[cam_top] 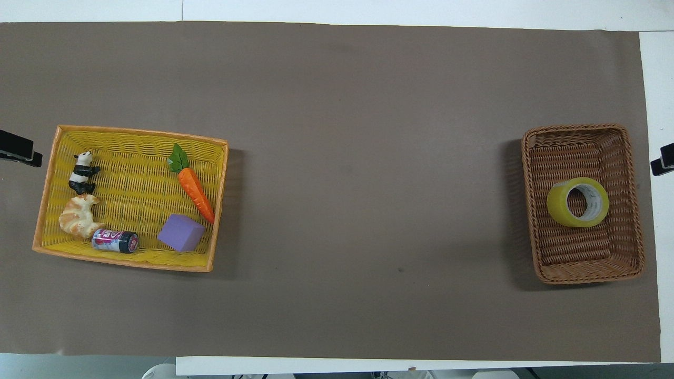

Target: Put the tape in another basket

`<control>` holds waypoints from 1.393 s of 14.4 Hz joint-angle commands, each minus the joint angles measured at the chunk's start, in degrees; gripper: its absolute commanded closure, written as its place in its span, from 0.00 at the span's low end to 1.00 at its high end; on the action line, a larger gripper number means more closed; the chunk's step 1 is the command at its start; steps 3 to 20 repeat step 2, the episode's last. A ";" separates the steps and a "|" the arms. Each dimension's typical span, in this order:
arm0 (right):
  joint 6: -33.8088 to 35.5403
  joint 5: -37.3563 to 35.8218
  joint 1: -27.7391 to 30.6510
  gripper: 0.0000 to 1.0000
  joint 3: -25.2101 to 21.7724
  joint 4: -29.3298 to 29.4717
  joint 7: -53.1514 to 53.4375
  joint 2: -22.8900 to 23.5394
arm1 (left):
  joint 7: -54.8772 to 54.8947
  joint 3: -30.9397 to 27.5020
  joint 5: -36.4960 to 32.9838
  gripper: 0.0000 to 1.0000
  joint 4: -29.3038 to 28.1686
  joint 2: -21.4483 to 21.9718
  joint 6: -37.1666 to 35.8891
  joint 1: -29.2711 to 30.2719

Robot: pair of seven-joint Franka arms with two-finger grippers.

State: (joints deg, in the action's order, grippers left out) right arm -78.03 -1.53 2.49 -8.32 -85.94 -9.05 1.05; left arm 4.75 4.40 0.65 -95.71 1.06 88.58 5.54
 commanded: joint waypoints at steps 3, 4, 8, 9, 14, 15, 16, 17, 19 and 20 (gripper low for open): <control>1.03 -0.50 -0.73 0.00 -0.65 1.66 0.88 0.97 | 0.00 -0.09 -0.04 0.00 -0.53 0.96 -0.43 0.08; 1.03 -0.50 -0.73 0.00 -0.65 1.66 0.88 0.97 | 0.00 -0.09 -0.04 0.00 -0.53 0.96 -0.43 0.08; 1.03 -0.50 -0.73 0.00 -0.65 1.66 0.88 0.97 | 0.00 -0.09 -0.04 0.00 -0.53 0.96 -0.43 0.08; 1.03 -0.50 -0.73 0.00 -0.65 1.66 0.88 0.97 | 0.00 -0.09 -0.04 0.00 -0.53 0.96 -0.43 0.08; 1.03 -0.50 -0.73 0.00 -0.65 1.66 0.88 0.97 | 0.00 -0.09 -0.04 0.00 -0.53 0.96 -0.43 0.08; 1.03 -0.50 -0.73 0.00 -0.65 1.66 0.88 0.97 | 0.00 -0.09 -0.04 0.00 -0.53 0.96 -0.43 0.08; 1.03 -0.50 -0.73 0.00 -0.65 1.66 0.88 0.97 | 0.00 -0.09 -0.04 0.00 -0.53 0.96 -0.43 0.08; 1.03 -0.50 -0.73 0.00 -0.65 1.66 0.88 0.97 | 0.00 -0.09 -0.04 0.00 -0.53 0.96 -0.43 0.08; 1.03 -0.50 -0.73 0.00 -0.65 1.66 0.88 0.97 | 0.00 -0.09 -0.04 0.00 -0.53 0.96 -0.43 0.08; 1.03 -0.50 -0.73 0.00 -0.65 1.66 0.88 0.97 | 0.00 -0.09 -0.04 0.00 -0.53 0.96 -0.43 0.08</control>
